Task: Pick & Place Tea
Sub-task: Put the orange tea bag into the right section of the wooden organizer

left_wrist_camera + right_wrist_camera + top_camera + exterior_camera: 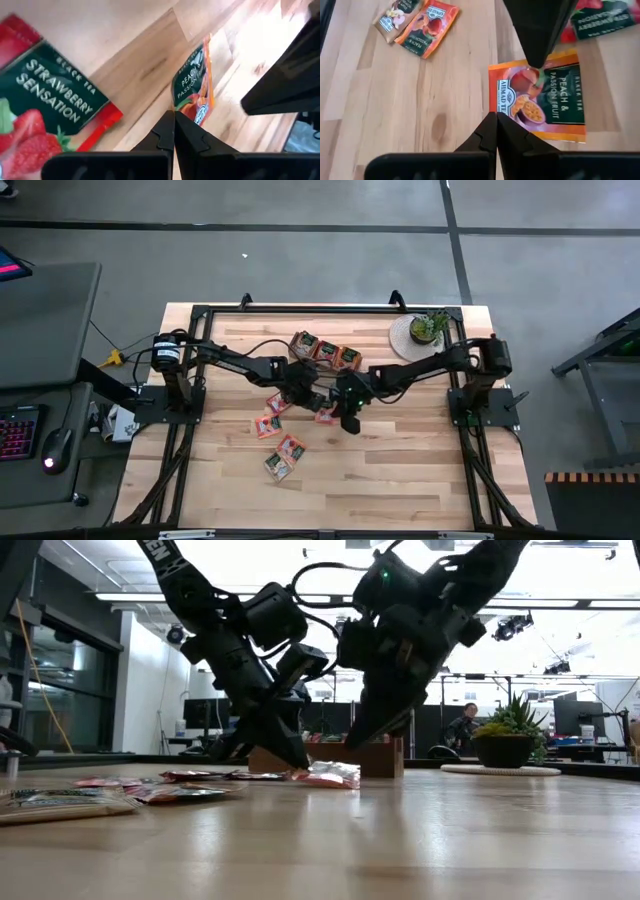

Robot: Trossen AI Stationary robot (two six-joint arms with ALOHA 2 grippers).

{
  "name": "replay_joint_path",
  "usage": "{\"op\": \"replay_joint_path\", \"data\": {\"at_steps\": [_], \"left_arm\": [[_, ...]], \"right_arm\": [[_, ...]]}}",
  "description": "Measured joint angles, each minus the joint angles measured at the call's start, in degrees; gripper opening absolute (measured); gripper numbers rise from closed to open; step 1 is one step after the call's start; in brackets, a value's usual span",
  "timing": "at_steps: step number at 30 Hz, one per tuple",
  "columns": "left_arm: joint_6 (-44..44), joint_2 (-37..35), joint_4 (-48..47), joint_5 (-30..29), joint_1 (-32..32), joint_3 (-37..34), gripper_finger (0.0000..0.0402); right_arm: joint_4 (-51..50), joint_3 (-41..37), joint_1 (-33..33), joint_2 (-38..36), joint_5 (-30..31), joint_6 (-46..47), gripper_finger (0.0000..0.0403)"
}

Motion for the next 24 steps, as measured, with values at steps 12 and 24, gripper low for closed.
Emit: {"op": "replay_joint_path", "data": {"at_steps": [12,24], "left_arm": [[16.0,0.0,-0.2,-10.2,-2.9,2.4,0.0000],[30.1,0.0,-15.9,-24.4,-5.6,15.3,0.0000]], "right_arm": [[-9.1,0.1,-1.7,-14.9,0.4,-1.1,0.0000],[-19.1,0.1,-8.6,-26.0,-0.2,-3.2,0.0038]]}}
